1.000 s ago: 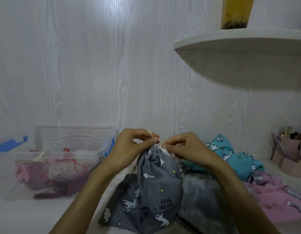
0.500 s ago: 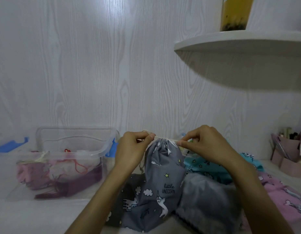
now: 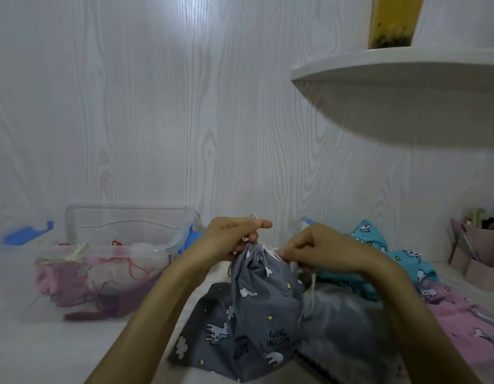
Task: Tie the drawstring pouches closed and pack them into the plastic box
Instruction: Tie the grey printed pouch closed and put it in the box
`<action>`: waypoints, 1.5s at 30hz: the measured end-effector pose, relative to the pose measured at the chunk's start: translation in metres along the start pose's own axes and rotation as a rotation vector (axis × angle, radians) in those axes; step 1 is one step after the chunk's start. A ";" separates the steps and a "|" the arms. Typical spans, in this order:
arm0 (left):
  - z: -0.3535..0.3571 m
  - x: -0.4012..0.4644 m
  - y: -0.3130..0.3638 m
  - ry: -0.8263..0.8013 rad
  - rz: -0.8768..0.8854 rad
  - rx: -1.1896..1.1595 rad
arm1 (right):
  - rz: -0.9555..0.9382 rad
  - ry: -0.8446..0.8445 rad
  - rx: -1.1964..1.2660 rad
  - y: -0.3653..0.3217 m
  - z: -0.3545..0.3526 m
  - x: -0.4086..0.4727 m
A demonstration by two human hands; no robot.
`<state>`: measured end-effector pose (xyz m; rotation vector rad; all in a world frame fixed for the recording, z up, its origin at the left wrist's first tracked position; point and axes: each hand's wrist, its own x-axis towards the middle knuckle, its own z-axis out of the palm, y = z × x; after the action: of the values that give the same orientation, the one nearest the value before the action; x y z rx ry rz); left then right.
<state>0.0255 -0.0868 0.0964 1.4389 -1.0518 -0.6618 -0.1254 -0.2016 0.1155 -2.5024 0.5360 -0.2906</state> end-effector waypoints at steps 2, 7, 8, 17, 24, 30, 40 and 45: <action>0.004 0.000 -0.002 -0.055 0.008 0.182 | 0.002 0.014 0.074 -0.001 -0.014 -0.010; 0.028 -0.006 -0.008 -0.300 -0.045 0.278 | 0.063 0.120 0.204 0.001 -0.038 -0.029; 0.033 -0.007 -0.008 -0.352 -0.039 0.276 | 0.068 0.162 0.219 0.001 -0.038 -0.030; 0.045 -0.009 -0.013 -0.441 -0.091 0.200 | -0.175 -0.002 0.098 0.000 -0.007 -0.003; 0.027 -0.009 0.003 -0.308 -0.186 0.117 | -0.127 0.006 -0.064 0.023 -0.015 -0.005; 0.015 -0.008 0.007 -0.246 -0.221 0.111 | -0.153 0.096 0.025 0.020 -0.008 0.000; 0.000 -0.007 0.002 -0.060 -0.172 0.004 | 0.075 0.299 0.131 0.006 -0.032 -0.024; 0.006 -0.006 0.003 -0.096 -0.159 -0.012 | 0.061 0.373 0.011 0.003 -0.032 -0.023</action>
<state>0.0173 -0.0838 0.0969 1.5030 -1.0127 -0.8576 -0.1569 -0.2091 0.1379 -2.4247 0.7527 -0.7417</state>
